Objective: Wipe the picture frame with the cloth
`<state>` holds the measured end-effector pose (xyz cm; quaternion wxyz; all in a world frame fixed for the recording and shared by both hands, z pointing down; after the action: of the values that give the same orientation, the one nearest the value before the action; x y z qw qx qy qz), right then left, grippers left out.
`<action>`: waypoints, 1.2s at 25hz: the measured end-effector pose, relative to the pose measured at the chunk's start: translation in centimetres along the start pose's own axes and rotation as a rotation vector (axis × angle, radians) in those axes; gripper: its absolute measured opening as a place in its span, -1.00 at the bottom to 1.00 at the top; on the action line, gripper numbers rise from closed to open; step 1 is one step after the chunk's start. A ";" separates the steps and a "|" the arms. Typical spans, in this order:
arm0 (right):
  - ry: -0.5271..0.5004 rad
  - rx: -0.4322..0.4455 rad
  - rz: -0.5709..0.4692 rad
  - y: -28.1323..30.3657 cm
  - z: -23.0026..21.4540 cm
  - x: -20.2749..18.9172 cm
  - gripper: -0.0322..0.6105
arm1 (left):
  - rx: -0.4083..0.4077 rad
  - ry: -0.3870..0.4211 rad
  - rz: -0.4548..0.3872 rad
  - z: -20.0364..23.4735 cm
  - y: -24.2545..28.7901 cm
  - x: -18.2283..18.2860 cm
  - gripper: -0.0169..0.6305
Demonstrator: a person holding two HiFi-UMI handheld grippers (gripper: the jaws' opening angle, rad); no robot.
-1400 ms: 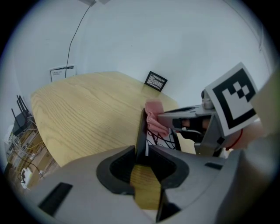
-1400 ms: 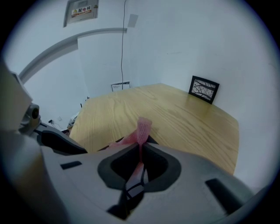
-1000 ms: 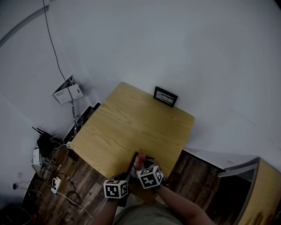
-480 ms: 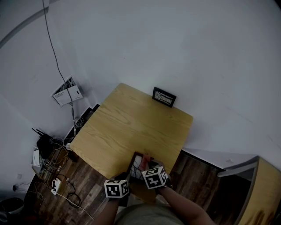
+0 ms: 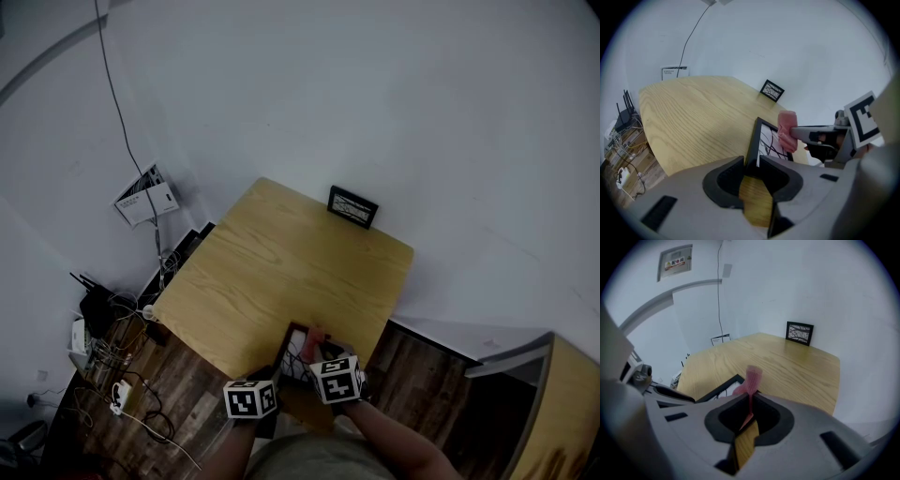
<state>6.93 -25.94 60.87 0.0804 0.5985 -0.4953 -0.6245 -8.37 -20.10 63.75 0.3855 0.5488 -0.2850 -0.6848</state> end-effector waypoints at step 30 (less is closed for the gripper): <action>-0.141 0.144 0.077 1.9 6.6 -2.1 -0.85 | 0.005 0.019 -0.004 0.1 -0.1 0.0 -0.66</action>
<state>1.05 -21.98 62.28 0.0263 0.5378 -0.5659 -0.6244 -8.47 -20.02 63.67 0.3854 0.5570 -0.2818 -0.6796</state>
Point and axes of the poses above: the fingertips, and each gripper's own axes: y forward along the fingers, z to its left, x out of its top, the point moved 6 cm from there along -y, backward along the fingers, and after that the axes turned 11 degrees about x, right-handed, at the moved point
